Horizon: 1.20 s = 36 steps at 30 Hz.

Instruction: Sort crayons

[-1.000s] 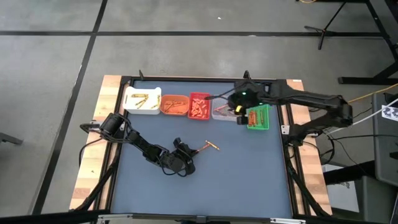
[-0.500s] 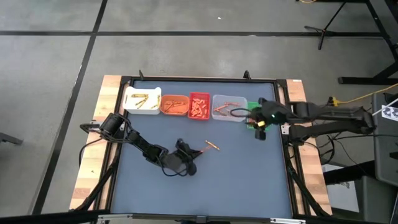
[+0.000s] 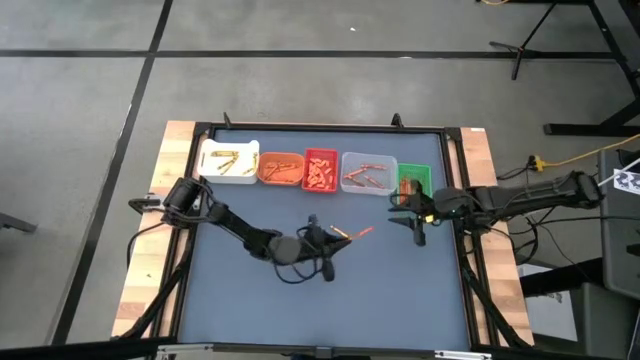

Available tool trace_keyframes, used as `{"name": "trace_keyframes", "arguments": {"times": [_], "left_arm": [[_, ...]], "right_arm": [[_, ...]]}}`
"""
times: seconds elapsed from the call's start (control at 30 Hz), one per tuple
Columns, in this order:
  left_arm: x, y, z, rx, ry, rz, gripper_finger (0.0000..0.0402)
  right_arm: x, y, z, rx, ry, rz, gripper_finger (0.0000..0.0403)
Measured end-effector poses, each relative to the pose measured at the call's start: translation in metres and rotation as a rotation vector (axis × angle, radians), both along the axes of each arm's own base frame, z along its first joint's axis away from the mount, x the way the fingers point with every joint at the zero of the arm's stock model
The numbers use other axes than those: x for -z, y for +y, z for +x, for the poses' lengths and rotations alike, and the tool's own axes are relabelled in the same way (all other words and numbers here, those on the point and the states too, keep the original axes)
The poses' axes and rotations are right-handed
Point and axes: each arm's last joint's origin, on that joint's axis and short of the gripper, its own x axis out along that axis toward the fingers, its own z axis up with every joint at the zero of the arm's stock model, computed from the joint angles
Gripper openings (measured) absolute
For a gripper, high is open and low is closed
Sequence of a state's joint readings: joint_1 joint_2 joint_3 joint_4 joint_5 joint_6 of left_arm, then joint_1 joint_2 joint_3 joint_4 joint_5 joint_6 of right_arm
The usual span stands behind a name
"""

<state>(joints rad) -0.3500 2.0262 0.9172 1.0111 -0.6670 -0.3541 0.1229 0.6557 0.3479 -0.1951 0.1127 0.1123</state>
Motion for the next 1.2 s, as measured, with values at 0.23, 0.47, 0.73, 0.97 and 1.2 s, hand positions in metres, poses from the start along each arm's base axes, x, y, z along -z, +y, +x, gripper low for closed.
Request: {"name": "trace_keyframes", "arguments": {"times": [0.23,0.47,0.73,0.97,1.2], "left_arm": [[-0.036,0.024,0.041,0.041,0.027,0.200,0.0005],[-0.045,0.047,0.057,0.058,0.076,0.203,0.0005],[-0.045,0.071,0.060,-0.006,0.081,0.199,0.0005],[-0.045,0.084,0.062,-0.032,0.083,0.198,0.0005],[-0.046,0.106,0.063,-0.085,0.068,0.160,0.0005]], "right_arm": [[-0.013,0.008,0.004,-0.056,-0.148,0.008,0.0131],[-0.033,0.006,-0.004,-0.070,-0.314,-0.051,0.0131],[-0.045,0.003,-0.018,-0.066,-0.388,-0.097,0.0131],[-0.034,-0.002,-0.027,0.025,-0.267,-0.154,0.0131],[-0.024,-0.006,-0.036,0.125,-0.146,-0.211,0.0131]]}}
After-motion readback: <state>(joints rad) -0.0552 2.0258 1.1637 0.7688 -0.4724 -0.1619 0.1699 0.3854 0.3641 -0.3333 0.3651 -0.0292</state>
